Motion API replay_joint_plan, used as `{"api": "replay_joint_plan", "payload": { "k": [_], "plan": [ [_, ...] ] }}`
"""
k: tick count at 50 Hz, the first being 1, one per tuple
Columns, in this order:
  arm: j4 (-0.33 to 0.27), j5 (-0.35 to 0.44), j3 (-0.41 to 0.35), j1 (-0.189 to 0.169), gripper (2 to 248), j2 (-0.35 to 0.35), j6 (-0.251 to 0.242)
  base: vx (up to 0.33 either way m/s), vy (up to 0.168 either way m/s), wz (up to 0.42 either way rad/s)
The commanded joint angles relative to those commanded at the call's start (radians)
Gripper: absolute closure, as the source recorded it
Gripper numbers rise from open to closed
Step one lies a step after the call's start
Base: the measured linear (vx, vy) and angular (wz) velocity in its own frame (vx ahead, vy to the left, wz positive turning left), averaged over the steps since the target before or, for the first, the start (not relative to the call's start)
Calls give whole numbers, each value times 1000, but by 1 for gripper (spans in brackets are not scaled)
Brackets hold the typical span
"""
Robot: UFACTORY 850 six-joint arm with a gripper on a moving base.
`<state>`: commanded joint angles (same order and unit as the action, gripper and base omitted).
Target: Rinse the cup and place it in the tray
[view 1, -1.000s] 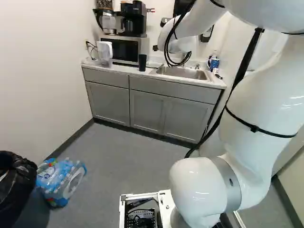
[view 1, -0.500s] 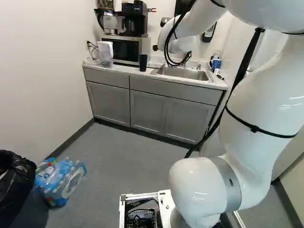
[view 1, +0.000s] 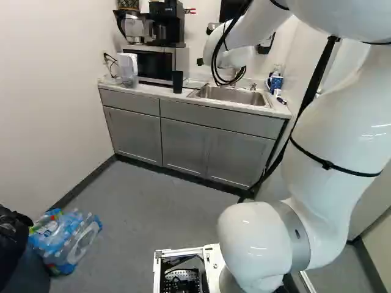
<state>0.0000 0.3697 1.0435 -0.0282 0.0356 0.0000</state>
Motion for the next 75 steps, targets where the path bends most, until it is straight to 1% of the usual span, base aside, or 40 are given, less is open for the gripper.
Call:
{"api": "replay_joint_plan", "payload": {
  "k": [75],
  "plan": [
    [0, 0, 0, 0, 3, 0, 0, 97, -68, 4]
  ]
}}
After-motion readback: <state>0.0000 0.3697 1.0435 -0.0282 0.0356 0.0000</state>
